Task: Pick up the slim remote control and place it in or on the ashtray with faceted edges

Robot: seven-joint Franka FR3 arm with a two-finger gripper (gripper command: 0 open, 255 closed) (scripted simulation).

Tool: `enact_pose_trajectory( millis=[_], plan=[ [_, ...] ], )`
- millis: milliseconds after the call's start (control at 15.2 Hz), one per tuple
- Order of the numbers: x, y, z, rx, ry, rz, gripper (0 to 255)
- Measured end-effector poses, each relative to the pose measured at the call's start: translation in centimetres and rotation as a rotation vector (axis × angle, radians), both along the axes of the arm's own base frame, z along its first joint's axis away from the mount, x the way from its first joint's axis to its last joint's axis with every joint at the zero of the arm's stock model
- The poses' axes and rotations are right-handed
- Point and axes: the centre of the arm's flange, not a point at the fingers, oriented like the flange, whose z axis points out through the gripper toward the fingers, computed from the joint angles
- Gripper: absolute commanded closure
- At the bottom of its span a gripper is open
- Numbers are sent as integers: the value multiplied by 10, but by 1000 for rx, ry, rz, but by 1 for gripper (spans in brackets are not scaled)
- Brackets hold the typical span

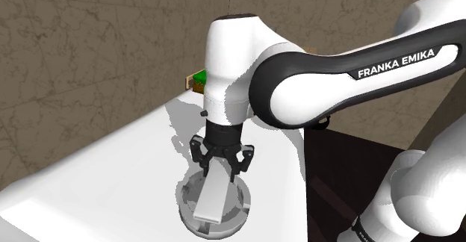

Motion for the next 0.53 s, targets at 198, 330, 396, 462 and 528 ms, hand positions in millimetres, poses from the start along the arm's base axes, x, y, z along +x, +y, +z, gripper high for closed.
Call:
enact_pose_trajectory(
  millis=[198, 330, 396, 462, 528],
  plan=[
    [0, 0, -15, 0, 0, 0, 255],
    [0, 1, -27, 0, 0, 0, 255],
    [0, 1, -32, 0, 0, 0, 255],
    [-1, 0, -37, 0, 0, 0, 255],
    [0, -1, -43, 0, 0, 0, 255]
  ],
)
